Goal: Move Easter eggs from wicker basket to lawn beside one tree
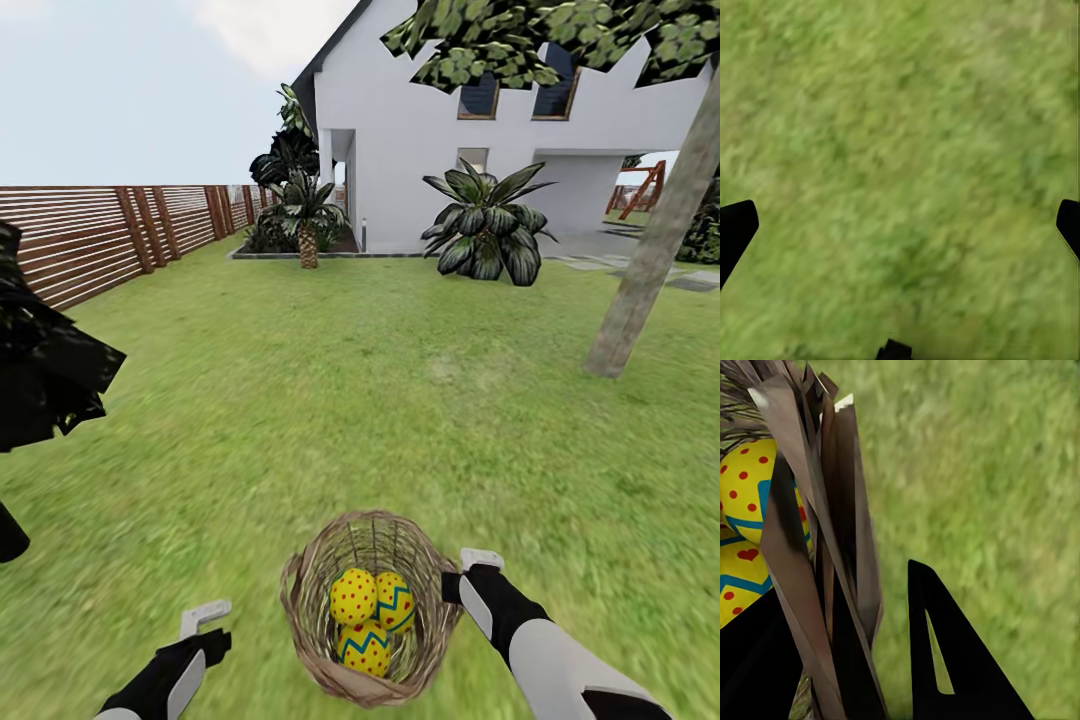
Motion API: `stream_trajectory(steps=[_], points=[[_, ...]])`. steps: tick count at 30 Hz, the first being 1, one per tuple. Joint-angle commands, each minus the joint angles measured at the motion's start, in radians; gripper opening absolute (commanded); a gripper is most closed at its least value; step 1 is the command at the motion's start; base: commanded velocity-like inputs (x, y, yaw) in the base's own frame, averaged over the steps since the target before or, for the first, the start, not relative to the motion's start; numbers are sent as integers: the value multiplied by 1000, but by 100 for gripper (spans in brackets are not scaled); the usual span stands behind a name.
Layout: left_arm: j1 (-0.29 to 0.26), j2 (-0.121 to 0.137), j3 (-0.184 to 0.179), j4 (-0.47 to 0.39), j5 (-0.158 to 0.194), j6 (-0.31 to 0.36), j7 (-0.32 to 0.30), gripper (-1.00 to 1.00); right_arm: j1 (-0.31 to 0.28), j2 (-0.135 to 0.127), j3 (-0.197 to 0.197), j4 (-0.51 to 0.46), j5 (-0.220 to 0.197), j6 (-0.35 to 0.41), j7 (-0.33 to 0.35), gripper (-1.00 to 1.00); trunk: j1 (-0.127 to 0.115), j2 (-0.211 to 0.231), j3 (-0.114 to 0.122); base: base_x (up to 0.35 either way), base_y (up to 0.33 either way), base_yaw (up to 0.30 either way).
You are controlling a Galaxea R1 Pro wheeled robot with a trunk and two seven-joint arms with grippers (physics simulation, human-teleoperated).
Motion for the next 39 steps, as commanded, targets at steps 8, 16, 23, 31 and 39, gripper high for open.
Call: stream_trajectory(steps=[8, 16, 23, 31, 39], points=[[0, 0, 0, 2, 9, -26, 4, 100, 0, 1, -6, -2, -4, 4, -3, -100, 1, -1, -1, 286, 0, 0], [1, -2, -1, 2, 9, -27, 4, 100, -1, 2, -5, -2, -4, 4, -3, -100, 1, -1, -1, 339, 0, 0], [3, -3, -1, 1, 9, -27, 5, 100, 0, 3, -4, -2, -4, 4, -3, -100, 1, -1, 0, 341, 0, -54], [3, -3, -2, 2, 7, -29, 5, 100, 0, 4, 1, -1, -4, 4, -3, -100, 1, -1, 0, 341, 0, -8], [3, -3, -2, 1, 7, -31, 5, 100, 0, 4, 0, -1, -4, 3, -3, -100, 1, -1, 0, 341, 0, 0]])
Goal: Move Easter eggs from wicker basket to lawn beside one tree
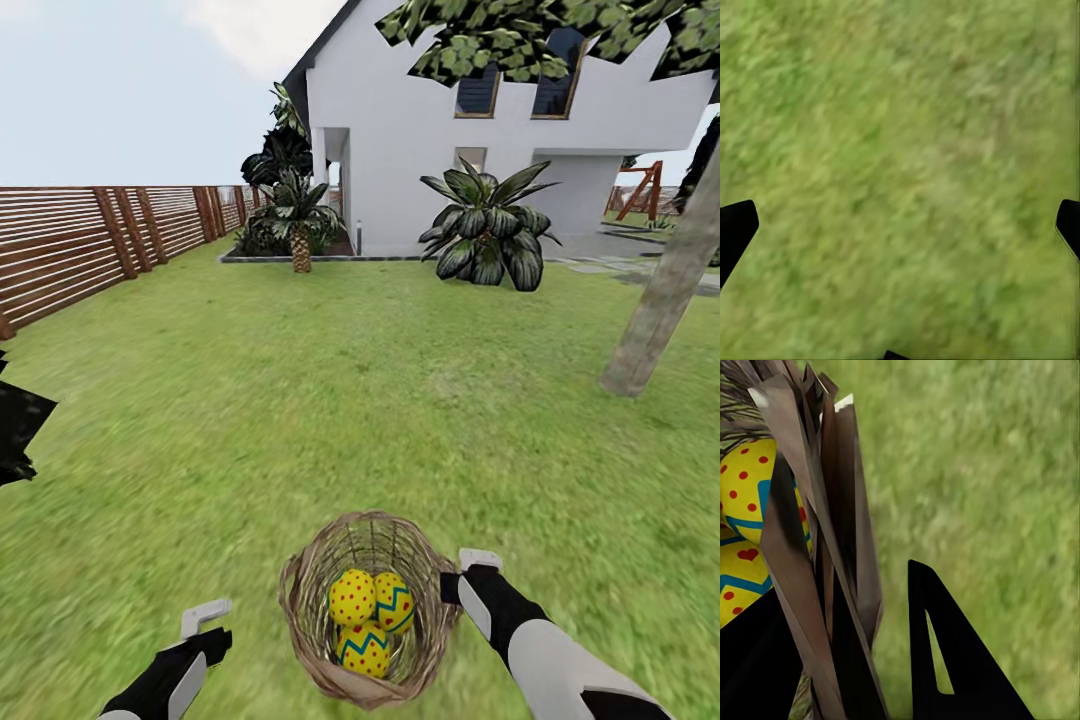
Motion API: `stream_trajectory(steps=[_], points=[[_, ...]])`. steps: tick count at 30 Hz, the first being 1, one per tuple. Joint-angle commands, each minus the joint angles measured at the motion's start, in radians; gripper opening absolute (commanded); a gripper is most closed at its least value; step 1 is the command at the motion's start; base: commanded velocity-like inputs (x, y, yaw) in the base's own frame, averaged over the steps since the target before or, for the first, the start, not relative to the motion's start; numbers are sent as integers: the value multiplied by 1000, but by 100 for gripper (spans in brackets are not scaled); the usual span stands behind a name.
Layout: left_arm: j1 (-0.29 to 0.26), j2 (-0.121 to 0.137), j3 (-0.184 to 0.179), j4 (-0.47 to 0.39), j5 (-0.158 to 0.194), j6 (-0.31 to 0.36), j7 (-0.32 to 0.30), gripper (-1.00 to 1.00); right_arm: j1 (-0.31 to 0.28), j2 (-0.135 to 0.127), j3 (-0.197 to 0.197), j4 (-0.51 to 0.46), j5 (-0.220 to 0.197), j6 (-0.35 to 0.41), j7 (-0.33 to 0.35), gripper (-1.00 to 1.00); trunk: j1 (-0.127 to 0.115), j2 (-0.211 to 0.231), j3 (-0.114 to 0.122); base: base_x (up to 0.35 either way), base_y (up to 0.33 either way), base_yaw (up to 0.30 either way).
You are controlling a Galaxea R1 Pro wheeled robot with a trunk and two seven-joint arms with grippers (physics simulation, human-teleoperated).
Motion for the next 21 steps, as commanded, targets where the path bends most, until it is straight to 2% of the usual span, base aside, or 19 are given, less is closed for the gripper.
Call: stream_trajectory(steps=[1, 21], points=[[0, 0, -1, -2, 10, 5, 3, 100, -1, 1, -8, -2, -4, 4, -3, -100, 1, -1, -1, 341, 0, 0], [0, 0, -2, -2, 7, 5, 3, 100, -1, -1, -9, -5, -4, 6, -3, -100, 1, -1, -1, 341, 0, 0]])
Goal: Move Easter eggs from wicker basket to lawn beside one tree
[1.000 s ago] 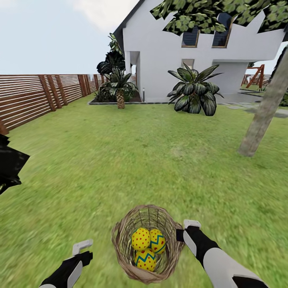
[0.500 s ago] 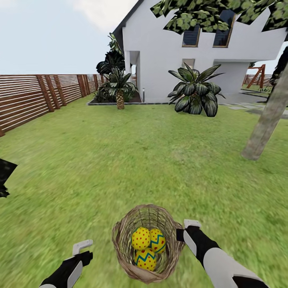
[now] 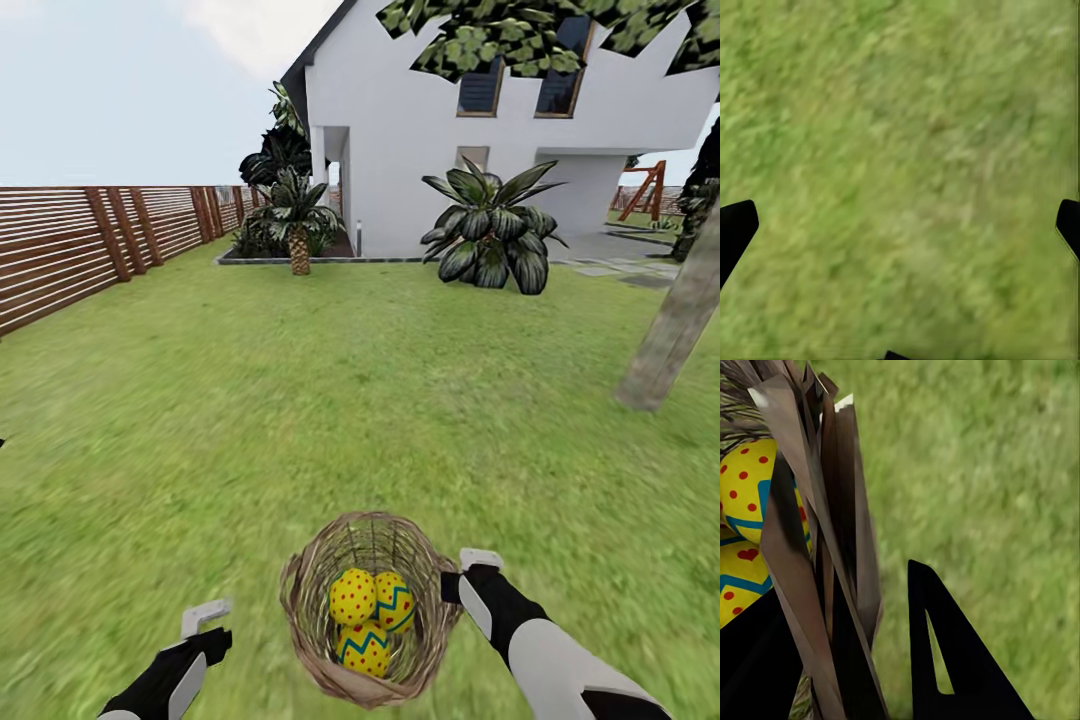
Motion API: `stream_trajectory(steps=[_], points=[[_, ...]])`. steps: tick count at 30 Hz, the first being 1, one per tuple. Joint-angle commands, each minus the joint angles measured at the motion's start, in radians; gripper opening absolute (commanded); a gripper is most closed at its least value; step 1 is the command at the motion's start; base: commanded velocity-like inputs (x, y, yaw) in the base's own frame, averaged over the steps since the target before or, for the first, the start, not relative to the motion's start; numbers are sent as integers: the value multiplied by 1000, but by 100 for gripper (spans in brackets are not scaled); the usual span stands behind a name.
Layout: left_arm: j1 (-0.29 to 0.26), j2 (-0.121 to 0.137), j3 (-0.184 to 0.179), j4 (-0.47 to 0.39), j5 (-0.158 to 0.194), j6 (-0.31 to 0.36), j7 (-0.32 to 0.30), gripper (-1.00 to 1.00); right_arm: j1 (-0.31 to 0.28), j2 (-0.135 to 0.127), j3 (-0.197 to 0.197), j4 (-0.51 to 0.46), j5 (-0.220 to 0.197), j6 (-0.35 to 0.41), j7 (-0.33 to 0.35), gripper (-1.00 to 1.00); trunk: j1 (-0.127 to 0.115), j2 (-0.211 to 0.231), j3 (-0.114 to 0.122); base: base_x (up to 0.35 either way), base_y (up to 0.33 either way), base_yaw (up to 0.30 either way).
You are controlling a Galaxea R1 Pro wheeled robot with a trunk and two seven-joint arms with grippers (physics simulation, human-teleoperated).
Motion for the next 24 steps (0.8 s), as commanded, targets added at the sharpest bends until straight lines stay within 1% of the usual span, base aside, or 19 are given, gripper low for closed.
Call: stream_trajectory(steps=[1, 6, 12, 16, 21, 24], points=[[0, 0, -2, -2, 9, 5, 3, 100, -1, 1, -7, -2, -4, 4, -3, -100, 1, -1, -1, 341, 0, 0], [0, 0, -2, -2, 9, 5, 3, 100, 0, 1, -9, -2, -4, 4, -3, -100, 1, -1, 0, 341, 0, -91], [0, 0, -2, -2, 9, 5, 3, 100, 0, 1, -9, -2, -4, 4, -3, -100, 1, -1, 0, 341, 0, -19], [0, 0, -2, -2, 7, 5, 3, 100, 0, 1, -10, -1, -4, 4, -3, -100, 1, -1, 0, 341, 0, -104], [0, 0, -2, -2, 5, 5, 3, 100, 0, 1, -10, -1, -4, 3, -3, -100, 1, -1, 1, 341, 0, -24], [0, 0, -2, -2, 5, 5, 3, 100, 0, 1, -11, -1, -4, 4, -3, -100, 1, -1, 2, 341, 0, -126]])
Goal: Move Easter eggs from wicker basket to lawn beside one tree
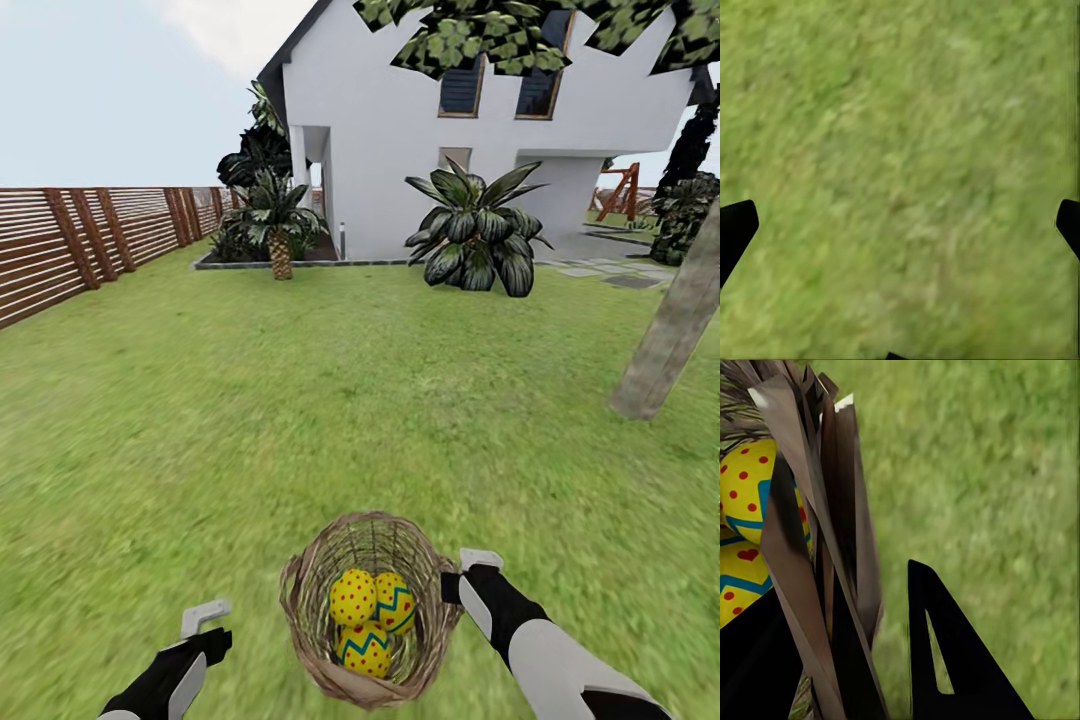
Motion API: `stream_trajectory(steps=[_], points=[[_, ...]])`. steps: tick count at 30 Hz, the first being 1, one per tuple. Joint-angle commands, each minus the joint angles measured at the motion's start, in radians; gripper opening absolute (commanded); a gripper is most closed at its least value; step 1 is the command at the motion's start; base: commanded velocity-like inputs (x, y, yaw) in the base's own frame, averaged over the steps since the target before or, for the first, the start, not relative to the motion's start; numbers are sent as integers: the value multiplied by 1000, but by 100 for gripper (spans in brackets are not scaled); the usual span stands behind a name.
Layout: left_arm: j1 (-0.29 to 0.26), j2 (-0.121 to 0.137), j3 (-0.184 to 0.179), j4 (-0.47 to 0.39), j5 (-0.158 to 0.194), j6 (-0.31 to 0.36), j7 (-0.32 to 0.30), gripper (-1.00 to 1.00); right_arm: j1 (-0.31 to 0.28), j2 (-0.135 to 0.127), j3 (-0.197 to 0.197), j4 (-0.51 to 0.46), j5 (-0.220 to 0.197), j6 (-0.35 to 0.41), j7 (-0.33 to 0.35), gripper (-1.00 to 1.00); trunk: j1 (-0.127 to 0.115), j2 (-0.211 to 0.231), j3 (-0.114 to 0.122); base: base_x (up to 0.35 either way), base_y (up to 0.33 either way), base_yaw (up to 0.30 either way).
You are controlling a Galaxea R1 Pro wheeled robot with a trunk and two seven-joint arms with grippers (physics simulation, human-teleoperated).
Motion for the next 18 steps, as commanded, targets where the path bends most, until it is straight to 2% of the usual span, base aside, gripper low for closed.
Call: stream_trajectory(steps=[1, 18], points=[[0, 0, -1, -2, 9, 5, 3, 100, -1, 1, -8, -2, -8, 4, -2, -100, 1, -1, -1, 341, 0, -54], [0, 0, -1, -2, 11, 5, 3, 100, -1, 1, -8, -2, -8, 3, -2, -100, 1, -1, -1, 341, 0, -3]])
